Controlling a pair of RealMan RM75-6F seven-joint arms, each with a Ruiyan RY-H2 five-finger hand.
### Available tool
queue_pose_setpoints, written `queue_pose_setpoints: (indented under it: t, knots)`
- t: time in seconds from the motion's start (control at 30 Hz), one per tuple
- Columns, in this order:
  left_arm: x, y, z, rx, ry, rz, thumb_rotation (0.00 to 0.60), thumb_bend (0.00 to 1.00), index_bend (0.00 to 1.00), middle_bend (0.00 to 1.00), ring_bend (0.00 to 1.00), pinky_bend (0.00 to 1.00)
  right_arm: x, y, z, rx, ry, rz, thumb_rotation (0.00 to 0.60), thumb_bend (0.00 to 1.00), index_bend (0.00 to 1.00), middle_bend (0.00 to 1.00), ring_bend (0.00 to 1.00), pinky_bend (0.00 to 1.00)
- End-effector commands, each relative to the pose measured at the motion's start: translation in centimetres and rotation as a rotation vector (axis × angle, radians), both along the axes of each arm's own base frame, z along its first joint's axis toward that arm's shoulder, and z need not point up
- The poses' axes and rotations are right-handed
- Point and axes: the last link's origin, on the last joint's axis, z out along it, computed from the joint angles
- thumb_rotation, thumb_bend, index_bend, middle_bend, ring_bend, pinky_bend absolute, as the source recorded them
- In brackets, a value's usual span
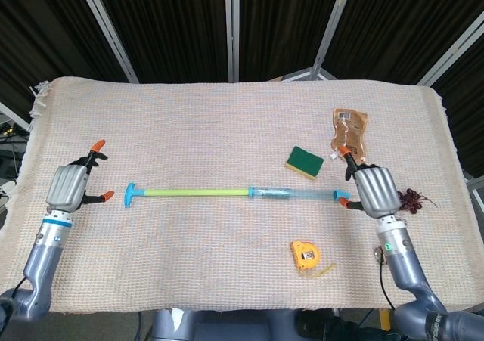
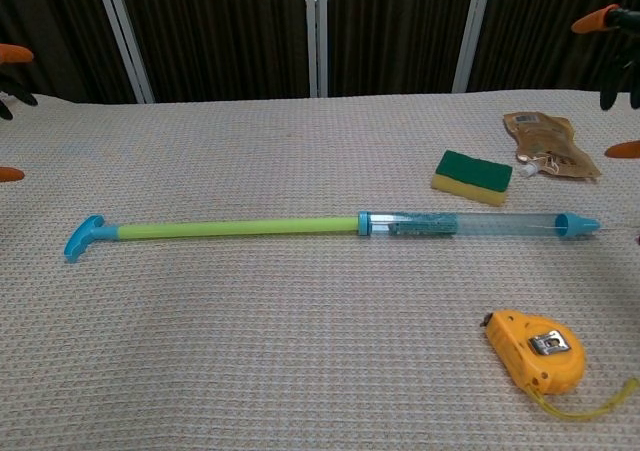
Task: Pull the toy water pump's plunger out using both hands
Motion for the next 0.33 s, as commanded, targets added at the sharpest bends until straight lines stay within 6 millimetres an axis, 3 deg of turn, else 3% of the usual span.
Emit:
queue_pose_setpoints:
  t: [0.03, 0.33]
  knots:
    - [0.0, -4.6, 2.8, 0.018, 0.044, 0.024, 0.6, 0.0, 0.0, 0.0, 0.0, 0.0, -3.7, 3.9, 2.9, -0.069, 0.045, 0.033, 0.6, 0.0, 0.0, 0.0, 0.0, 0.0]
    - [0.7, -8.7, 4.4, 0.047, 0.057, 0.027, 0.6, 0.0, 0.0, 0.0, 0.0, 0.0, -6.7, 7.5, 4.5, -0.15, 0.141, 0.007, 0.6, 0.0, 0.0, 0.0, 0.0, 0.0]
